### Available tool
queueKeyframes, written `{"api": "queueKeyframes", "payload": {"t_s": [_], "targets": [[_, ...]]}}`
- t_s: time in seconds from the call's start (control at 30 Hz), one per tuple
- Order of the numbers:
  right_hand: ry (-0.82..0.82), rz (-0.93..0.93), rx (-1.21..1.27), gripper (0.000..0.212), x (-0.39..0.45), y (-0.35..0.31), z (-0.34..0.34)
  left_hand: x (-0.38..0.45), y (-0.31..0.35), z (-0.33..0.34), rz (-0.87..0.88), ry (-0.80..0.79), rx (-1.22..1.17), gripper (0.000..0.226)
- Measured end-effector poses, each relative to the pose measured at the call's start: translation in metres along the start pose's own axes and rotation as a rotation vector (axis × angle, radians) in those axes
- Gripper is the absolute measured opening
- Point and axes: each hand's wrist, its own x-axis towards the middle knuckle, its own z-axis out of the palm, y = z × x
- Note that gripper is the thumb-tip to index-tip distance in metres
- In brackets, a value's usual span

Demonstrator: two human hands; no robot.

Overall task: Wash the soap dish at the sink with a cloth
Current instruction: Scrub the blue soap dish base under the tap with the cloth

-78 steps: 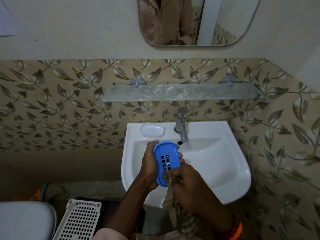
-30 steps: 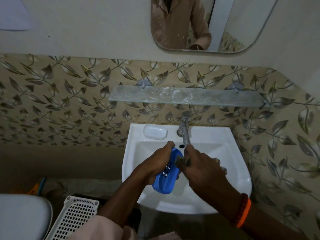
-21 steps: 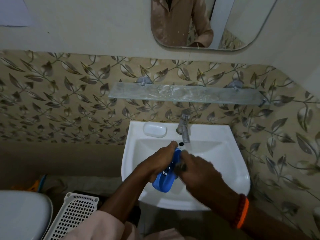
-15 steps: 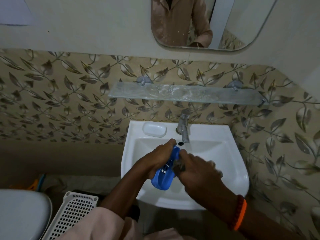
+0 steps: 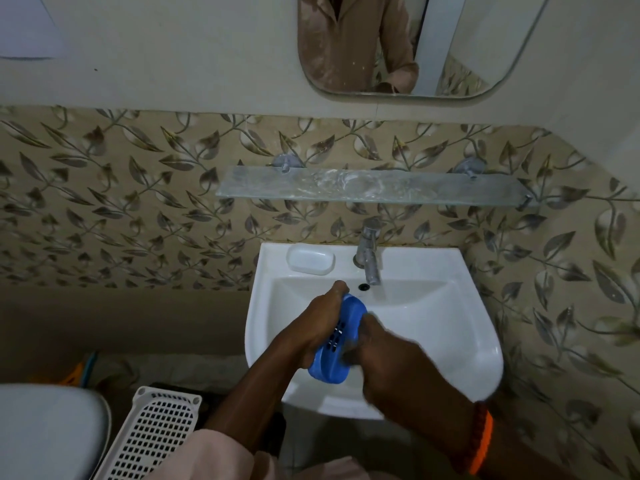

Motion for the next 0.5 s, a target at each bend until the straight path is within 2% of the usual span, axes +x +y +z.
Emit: {"api": "queueKeyframes", "payload": {"t_s": [0.07,0.13,0.2,0.27,0.33,0.4,0.5], "targets": [[-0.046,0.009,0.113,0.026,-0.009,-0.004,0.01,0.003,-0.003,-0.002,0.001,0.028,-0.005,0.043],[-0.01,0.013,0.134,0.024,-0.008,-0.002,0.013,0.005,-0.004,-0.004,0.016,0.038,-0.019,0.045],[0.058,0.018,0.029,0.023,0.001,0.005,0.006,0.006,-0.005,-0.007,0.009,0.017,-0.023,0.045],[0.112,0.099,-0.066,0.026,0.012,0.012,-0.008,0.004,-0.006,-0.006,-0.025,-0.075,-0.066,0.049],[0.103,0.129,-0.159,0.027,0.019,0.011,-0.016,0.002,-0.005,-0.004,-0.032,-0.122,-0.103,0.053],[0.071,0.093,-0.207,0.027,0.018,0.007,-0.017,0.004,-0.004,-0.003,-0.015,-0.071,-0.086,0.049],[0.029,0.059,-0.106,0.026,0.006,0.004,-0.006,0.006,-0.004,-0.002,0.007,0.001,-0.052,0.047]]}}
